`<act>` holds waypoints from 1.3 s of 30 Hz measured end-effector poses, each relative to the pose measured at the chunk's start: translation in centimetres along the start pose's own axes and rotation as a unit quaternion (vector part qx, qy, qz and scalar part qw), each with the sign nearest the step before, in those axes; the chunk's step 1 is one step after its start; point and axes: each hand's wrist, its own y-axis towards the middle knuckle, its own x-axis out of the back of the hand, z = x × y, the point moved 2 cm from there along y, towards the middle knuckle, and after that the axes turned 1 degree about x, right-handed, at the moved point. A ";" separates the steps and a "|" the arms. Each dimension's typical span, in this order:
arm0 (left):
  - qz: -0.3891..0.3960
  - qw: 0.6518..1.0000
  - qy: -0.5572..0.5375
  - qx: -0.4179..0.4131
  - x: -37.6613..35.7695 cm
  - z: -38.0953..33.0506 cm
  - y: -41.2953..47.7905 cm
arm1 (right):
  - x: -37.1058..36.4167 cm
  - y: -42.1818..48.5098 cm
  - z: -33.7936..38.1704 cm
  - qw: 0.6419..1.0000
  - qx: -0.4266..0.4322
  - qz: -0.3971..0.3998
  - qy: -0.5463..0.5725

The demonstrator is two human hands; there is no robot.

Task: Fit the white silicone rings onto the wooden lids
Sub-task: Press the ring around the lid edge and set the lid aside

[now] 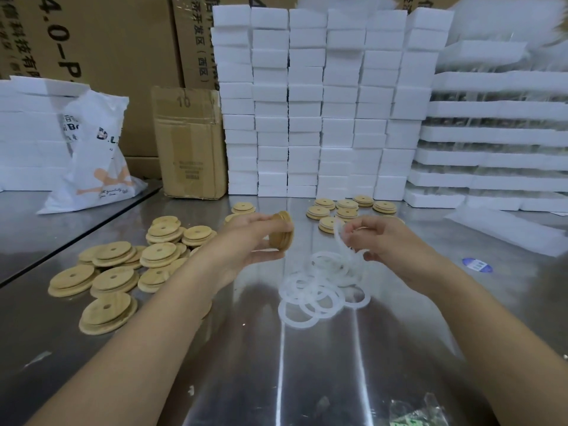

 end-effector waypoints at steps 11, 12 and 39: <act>-0.031 0.984 -0.150 0.088 -3.0 1.5 -0.1 | -3.0 -0.2 0.9 0.993 0.067 0.089 0.023; -0.032 0.987 -0.130 0.084 -3.1 1.6 -0.1 | -3.1 -0.2 0.9 0.993 0.071 0.091 0.021; 0.064 0.991 0.080 -0.080 -5.1 1.4 -0.9 | -2.5 0.7 0.6 0.990 0.132 -0.046 0.019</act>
